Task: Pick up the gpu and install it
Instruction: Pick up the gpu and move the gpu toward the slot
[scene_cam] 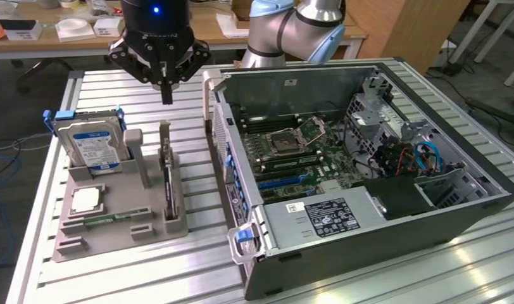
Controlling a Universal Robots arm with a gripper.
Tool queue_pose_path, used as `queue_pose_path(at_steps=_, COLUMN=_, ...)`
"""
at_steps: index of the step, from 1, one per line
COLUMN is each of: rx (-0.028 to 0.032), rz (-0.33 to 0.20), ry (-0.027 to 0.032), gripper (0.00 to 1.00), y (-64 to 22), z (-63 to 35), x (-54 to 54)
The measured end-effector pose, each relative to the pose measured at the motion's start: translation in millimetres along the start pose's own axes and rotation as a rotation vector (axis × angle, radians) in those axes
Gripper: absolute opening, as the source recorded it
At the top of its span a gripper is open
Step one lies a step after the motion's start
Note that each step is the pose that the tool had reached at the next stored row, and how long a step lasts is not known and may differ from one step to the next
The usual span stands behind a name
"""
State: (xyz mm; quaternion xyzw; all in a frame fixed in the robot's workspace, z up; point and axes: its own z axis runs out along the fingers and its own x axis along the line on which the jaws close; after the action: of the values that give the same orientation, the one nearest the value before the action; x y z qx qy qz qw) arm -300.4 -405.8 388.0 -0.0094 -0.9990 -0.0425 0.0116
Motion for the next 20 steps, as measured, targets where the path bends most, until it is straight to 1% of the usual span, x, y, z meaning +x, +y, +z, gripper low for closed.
queue_pose_path(at_steps=8, rx=0.0, rz=0.0, ry=0.0, gripper=0.1, y=0.0, z=0.0, x=0.0)
queue_pose_path(at_steps=9, rx=0.0, rz=0.0, ry=0.0, gripper=0.11, y=0.0, z=0.0, x=0.0)
queue_pose_path(at_steps=11, rx=0.0, rz=0.0, ry=0.0, gripper=0.23, y=0.0, z=0.0, x=0.0)
queue_pose_path(at_steps=12, rx=0.0, rz=0.0, ry=0.0, gripper=0.23, y=0.0, z=0.0, x=0.0)
queue_pose_path(at_steps=14, rx=-0.0001, rz=0.0, ry=-0.0001, gripper=0.35, y=0.0, z=0.0, x=0.0)
queue_pose_path(at_steps=15, rx=0.0, rz=0.0, ry=-0.0001, gripper=0.35, y=-0.1, z=0.0, x=0.0)
queue_pose_path(at_steps=16, rx=-0.0001, rz=0.0, ry=-0.0001, gripper=0.41, y=-0.1, z=0.0, x=0.0)
queue_pose_path(at_steps=17, rx=0.0, rz=0.0, ry=0.0, gripper=0.41, y=-0.3, z=0.0, x=0.1)
queue_pose_path(at_steps=18, rx=0.0001, rz=0.0, ry=0.0001, gripper=0.47, y=-1.0, z=-0.1, x=0.3)
queue_pose_path(at_steps=20, rx=0.0001, rz=-0.004, ry=0.0002, gripper=0.47, y=-2.4, z=-0.2, x=1.2)
